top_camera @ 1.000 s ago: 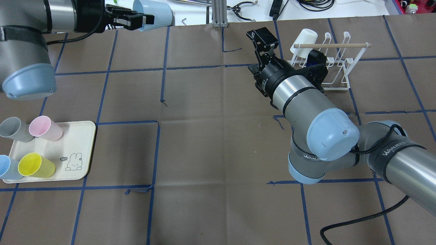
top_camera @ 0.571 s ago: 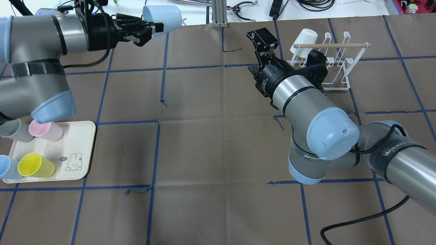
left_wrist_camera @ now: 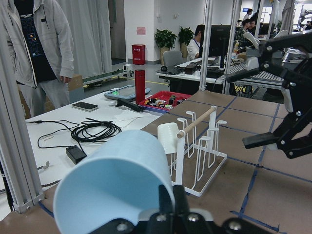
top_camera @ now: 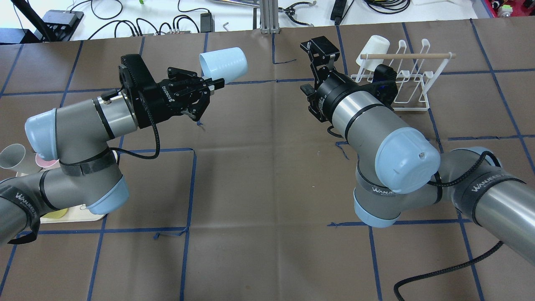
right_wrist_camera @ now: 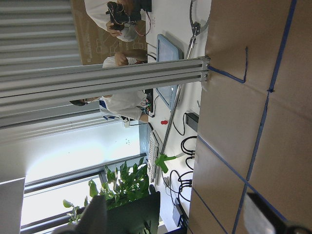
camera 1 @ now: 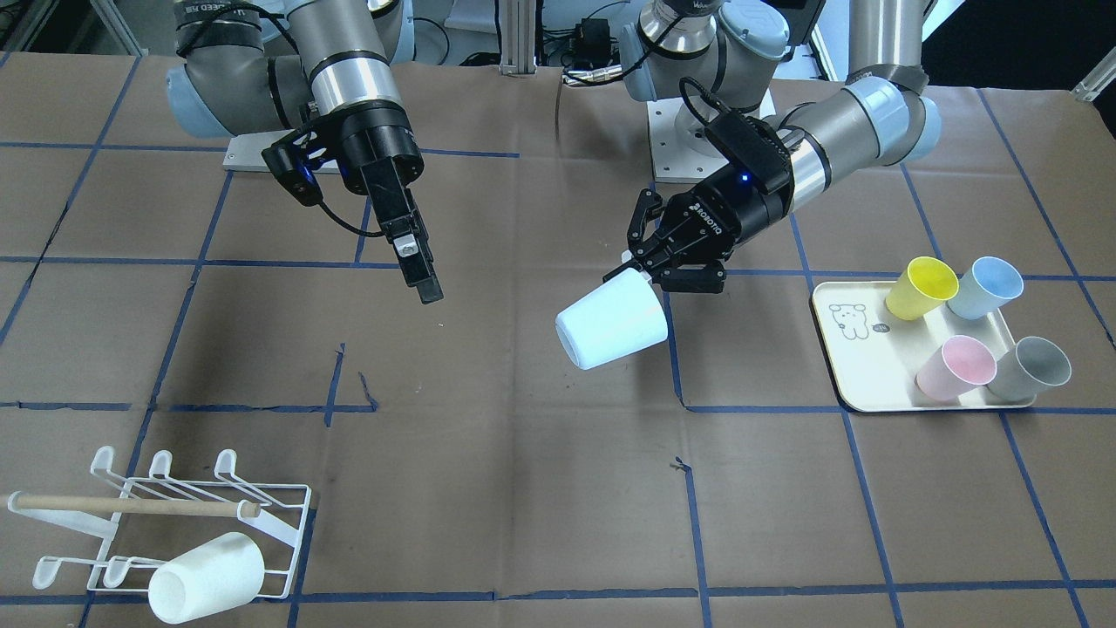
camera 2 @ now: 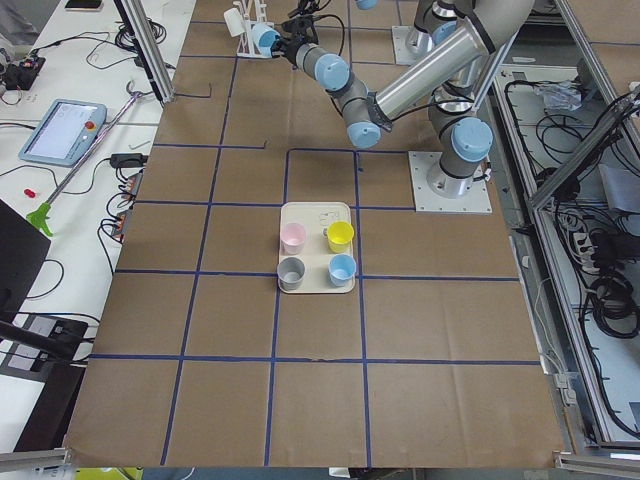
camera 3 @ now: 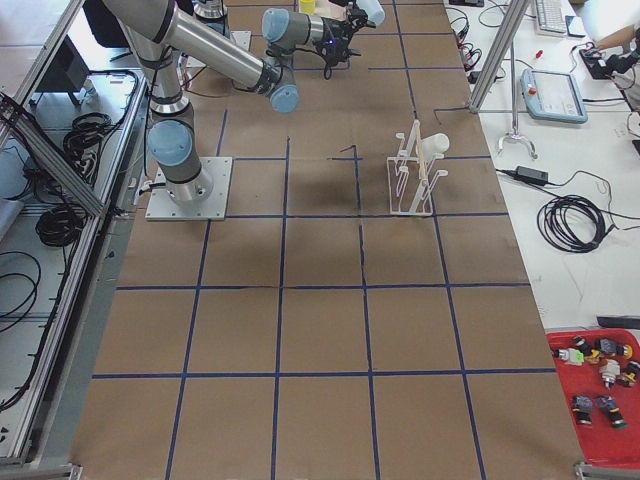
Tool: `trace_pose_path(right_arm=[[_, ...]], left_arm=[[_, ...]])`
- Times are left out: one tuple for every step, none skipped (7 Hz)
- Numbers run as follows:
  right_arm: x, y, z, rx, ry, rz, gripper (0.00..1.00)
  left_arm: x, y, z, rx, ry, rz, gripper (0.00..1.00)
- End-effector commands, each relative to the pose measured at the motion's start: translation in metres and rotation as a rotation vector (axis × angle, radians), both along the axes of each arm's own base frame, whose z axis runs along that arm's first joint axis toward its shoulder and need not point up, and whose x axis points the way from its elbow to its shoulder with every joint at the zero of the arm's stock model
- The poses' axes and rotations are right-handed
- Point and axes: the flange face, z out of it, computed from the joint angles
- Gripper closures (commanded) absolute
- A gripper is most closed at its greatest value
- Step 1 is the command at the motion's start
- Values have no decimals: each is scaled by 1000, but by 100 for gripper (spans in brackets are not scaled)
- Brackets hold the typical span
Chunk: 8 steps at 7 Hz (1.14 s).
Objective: Transfer IKEA cup to right arm and place on rack
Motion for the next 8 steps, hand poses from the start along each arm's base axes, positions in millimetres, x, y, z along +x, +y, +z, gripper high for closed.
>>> trace_pose_path(right_arm=[[7,0,-1,45,-39,-5,0],[14,0,-2,88,-67,-4,0],[25,2,-4,123,-59,19,0],[26,2,-9,159,-49,21,0],[26,2,-10,169,-48,22,0],[28,1,-13,188,-44,27,0],[33,1,-11,202,-49,50,0],[38,-5,0,195,-53,57,0]], left_arm=[[-36,6,-16,21,-4,-69,100],[-43,9,-19,13,-4,-81,100],[-44,10,-17,7,-1,-80,99],[-43,11,-14,2,1,-80,99],[-41,10,-14,2,4,-77,99],[-41,10,-14,4,5,-77,99],[-41,11,-14,4,6,-80,99],[-41,11,-14,2,5,-80,99]])
